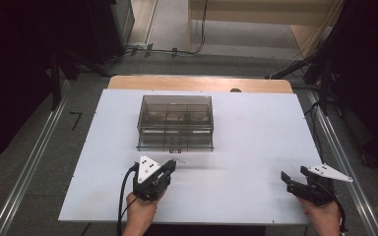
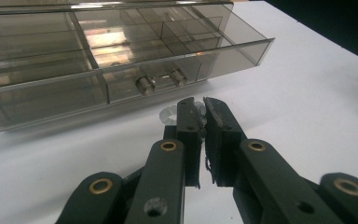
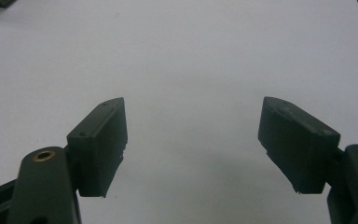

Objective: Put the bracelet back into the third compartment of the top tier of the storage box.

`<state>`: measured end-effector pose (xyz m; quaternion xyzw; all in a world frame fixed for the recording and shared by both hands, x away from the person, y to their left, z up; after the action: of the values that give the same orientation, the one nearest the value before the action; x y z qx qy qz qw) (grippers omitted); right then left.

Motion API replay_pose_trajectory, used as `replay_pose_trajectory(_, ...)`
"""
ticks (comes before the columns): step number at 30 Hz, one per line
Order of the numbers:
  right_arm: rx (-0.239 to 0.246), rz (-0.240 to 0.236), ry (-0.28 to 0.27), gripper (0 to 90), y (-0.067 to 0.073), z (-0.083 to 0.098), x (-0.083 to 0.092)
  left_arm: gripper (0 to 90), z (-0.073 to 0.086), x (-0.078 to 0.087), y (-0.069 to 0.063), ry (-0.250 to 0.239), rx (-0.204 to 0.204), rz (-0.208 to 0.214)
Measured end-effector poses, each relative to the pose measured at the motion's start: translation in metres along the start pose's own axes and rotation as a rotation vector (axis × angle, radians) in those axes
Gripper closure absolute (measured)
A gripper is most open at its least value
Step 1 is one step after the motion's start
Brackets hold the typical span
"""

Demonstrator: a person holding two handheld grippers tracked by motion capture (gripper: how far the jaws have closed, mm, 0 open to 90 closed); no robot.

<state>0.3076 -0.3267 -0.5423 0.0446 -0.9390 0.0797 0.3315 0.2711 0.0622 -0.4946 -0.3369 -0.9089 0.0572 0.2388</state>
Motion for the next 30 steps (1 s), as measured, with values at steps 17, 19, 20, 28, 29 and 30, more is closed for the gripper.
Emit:
replay_pose_trajectory(17, 0.002, 0.002, 0.002, 22.3, 0.0, 0.0, -0.001, 85.0, -0.009, 0.001, -0.005, -0.025, -0.004, 0.025)
replay_pose_trajectory(19, 0.003, 0.002, 0.001, 22.3, 0.001, 0.0, -0.001, 85.0, -0.009, 0.001, -0.005, -0.024, -0.004, 0.024)
replay_pose_trajectory(20, 0.003, 0.002, 0.001, 22.3, 0.001, 0.0, -0.001, 85.0, -0.009, 0.001, -0.005, -0.025, -0.003, 0.024)
replay_pose_trajectory(28, 0.004, 0.002, 0.004, 22.3, 0.001, 0.0, -0.001, 85.0, -0.012, 0.001, -0.005, -0.029, -0.005, 0.027)
replay_pose_trajectory(29, 0.004, 0.002, 0.004, 22.3, 0.001, 0.0, -0.001, 85.0, -0.012, 0.001, -0.005, -0.029, -0.004, 0.028)
replay_pose_trajectory(30, 0.003, 0.002, 0.004, 22.3, 0.001, 0.0, -0.001, 85.0, -0.012, 0.001, -0.005, -0.03, -0.004, 0.028)
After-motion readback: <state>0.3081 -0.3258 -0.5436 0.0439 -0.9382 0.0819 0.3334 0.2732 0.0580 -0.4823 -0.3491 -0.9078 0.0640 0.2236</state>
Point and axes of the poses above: each handheld gripper's, and its own axes: x roughly backward along the jaws, z roughly out of its underside, y roughly to its left, the point moved 9 cm from there along -x, roughly forward along the jaws, and after that the axes turned 13 degrees about z, right-handed, at the moved point
